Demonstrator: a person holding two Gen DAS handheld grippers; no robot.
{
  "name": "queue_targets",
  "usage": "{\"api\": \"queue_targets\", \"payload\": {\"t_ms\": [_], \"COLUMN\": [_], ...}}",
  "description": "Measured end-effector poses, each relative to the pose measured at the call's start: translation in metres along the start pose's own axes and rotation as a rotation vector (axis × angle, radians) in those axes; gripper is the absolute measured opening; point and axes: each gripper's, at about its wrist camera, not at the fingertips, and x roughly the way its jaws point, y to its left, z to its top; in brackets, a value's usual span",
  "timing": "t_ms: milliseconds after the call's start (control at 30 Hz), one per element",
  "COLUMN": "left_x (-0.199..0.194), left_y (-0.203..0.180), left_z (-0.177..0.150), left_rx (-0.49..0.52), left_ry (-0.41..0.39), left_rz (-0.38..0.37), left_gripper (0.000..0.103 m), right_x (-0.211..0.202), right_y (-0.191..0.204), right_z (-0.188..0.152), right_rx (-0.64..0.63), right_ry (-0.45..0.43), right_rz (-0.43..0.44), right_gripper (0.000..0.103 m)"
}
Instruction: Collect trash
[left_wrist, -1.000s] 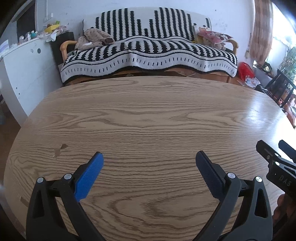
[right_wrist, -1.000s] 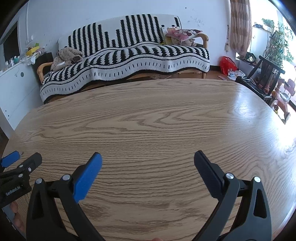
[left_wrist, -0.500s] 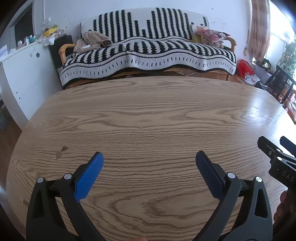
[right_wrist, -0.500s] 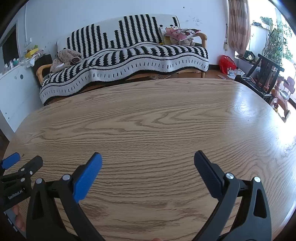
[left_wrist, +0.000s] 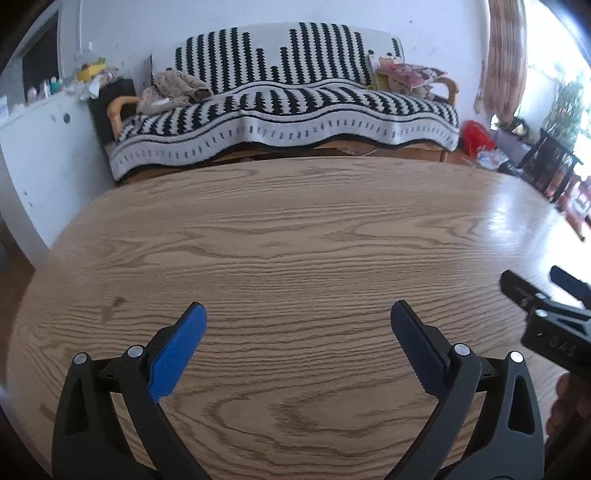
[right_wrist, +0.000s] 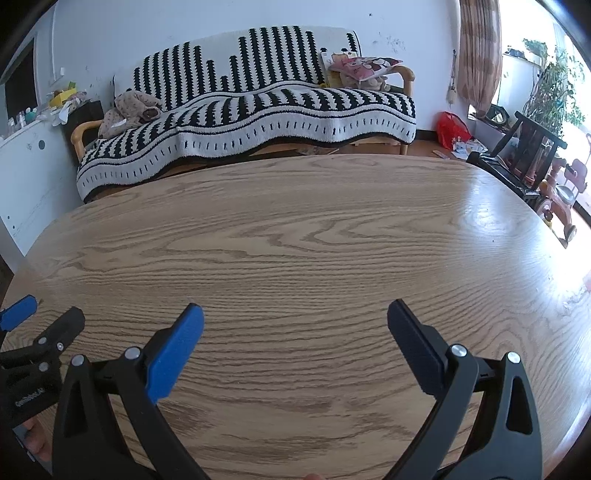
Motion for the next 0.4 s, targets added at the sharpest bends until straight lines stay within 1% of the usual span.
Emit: {"api": "queue_targets", "payload": {"t_ms": [67,133,233,300,400], "left_x": [0.005,0.008,0.011,0.013,0.021], "left_y": [-0.001,-0.001,0.001,0.003,0.006], "left_z": [-0.001,-0.001,0.003,0.004,0.003], "left_rx": [-0.002,-0.007,-0.007,-0.02,-0.02], "left_ry": [0.021,0.032,0.035,0.043,0.088], "left_rz": [-0.012,-0.002,0.062,0.051,0.023], "left_gripper": [0.097,0.097,0.097,0.097,0.097], "right_x": [-0.001,-0.002,0.002,0.007,0.014], "right_y": [-0.002,-0.006,-0.01,-0.009,-0.008], "right_z": [0.0,0.0,-0.001,-0.003,-0.005], "right_rx": [0.002,0.008,0.013,-0.002,-0.021], "right_ry": [0.0,-0.003,0.006,0.022,0.039], "right_rz": [0.003,0.002,-0.006,-0.027,-0.052], "right_gripper": [0.096,0.096,0.096,0.096,0.096]}}
